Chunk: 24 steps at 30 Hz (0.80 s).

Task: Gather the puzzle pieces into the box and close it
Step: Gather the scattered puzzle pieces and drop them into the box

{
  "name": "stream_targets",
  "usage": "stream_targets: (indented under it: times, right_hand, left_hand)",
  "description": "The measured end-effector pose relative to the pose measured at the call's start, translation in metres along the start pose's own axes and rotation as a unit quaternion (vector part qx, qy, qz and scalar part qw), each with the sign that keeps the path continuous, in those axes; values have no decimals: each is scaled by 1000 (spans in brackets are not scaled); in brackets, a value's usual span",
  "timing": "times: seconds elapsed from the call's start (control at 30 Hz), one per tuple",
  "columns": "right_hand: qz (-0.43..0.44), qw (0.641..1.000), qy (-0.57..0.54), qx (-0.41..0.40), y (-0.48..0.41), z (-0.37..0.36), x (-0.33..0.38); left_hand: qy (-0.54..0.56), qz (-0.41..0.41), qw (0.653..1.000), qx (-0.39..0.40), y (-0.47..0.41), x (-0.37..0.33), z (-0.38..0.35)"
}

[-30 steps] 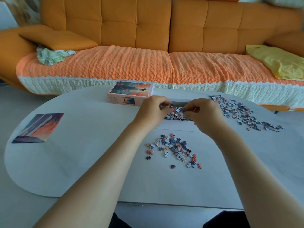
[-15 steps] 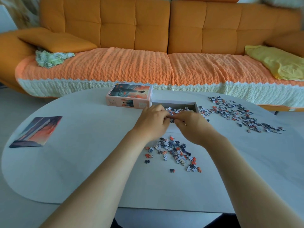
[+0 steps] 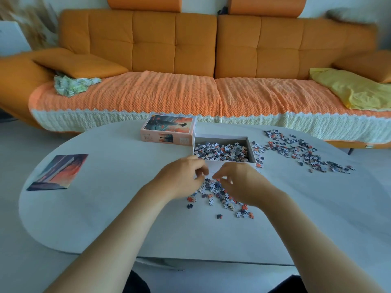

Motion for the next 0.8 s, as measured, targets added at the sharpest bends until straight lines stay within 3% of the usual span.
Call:
stream_targets:
  times: [0.1,0.17,0.47,0.53,0.67,0.8]
  right_hand:
    - [-16,996,45,70,12,-17,-1]
    - [-20,995,55,82,15,-22,0]
    - [-66,996,-4,59,22,19,-9]
    - [-101,990,8,102,28,29,-17]
    - [-171,958,39,226,45,28,-30]
    - [-204,959,3,199,42,21,-30]
  left_hand:
    - [-54,72,988,127,21,14,-2]
    - [-53,94,980,170,32,19,-3]
    - [33,75,994,75,28,7,-14]
    - [10,67,996,65,26,4,-15]
    - [-62,31,992,102,22,-7,-27]
    - [-43,10,988,148,23,-20,-40]
Point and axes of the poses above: each hand's wrist, its own y-axis away from the middle knuckle, its own z-axis out of the back of the hand, x = y × z, the point moved 5 cm from there along -y, towards the middle knuckle, and after that the axes turned 13 degrees about -x, right-handed, at the moved point
